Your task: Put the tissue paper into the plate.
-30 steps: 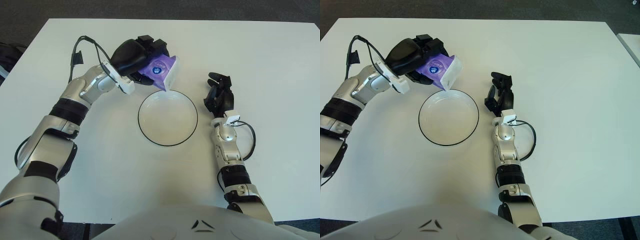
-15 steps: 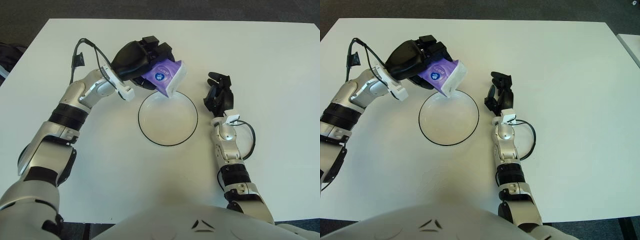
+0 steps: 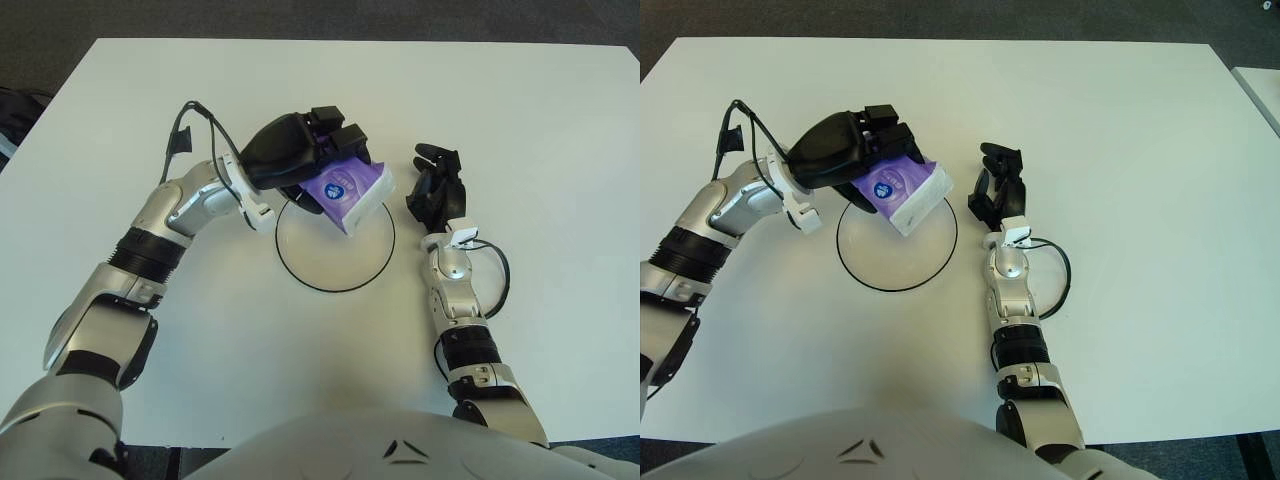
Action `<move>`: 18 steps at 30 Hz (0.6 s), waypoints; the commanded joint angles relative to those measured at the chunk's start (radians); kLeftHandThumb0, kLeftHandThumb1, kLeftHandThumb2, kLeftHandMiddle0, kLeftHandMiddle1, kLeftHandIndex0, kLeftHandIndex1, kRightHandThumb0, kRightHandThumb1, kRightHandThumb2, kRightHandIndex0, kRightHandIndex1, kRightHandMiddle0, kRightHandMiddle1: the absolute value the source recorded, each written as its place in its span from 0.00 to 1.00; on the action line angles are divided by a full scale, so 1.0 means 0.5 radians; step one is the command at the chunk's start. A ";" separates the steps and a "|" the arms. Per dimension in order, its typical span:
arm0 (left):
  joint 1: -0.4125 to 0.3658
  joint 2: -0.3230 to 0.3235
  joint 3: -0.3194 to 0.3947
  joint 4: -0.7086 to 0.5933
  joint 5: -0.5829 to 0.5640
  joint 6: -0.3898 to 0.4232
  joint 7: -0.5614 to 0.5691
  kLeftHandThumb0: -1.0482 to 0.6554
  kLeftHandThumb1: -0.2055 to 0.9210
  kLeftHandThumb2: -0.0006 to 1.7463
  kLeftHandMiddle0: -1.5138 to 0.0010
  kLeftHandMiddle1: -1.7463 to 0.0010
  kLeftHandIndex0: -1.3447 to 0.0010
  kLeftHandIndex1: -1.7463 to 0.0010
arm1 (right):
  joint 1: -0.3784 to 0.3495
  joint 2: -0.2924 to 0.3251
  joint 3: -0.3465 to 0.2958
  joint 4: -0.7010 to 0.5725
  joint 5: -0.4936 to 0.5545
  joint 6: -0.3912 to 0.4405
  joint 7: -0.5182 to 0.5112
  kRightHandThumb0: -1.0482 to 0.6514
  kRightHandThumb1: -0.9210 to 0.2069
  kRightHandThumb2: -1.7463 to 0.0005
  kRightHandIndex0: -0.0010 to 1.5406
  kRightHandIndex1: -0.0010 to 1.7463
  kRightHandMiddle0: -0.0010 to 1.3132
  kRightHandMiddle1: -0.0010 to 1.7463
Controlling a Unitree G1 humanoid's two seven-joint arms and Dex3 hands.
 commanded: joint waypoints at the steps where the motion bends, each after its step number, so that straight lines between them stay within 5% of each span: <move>1: 0.036 0.015 0.022 -0.046 -0.029 -0.012 -0.068 0.34 0.46 0.75 0.19 0.00 0.54 0.00 | 0.142 0.000 -0.020 0.169 0.014 0.109 -0.009 0.28 0.00 0.49 0.26 0.49 0.07 0.68; 18: 0.090 -0.029 -0.002 0.006 0.167 -0.209 -0.044 0.34 0.47 0.74 0.22 0.00 0.55 0.00 | 0.148 -0.002 -0.021 0.153 0.012 0.115 -0.018 0.28 0.00 0.48 0.25 0.48 0.05 0.67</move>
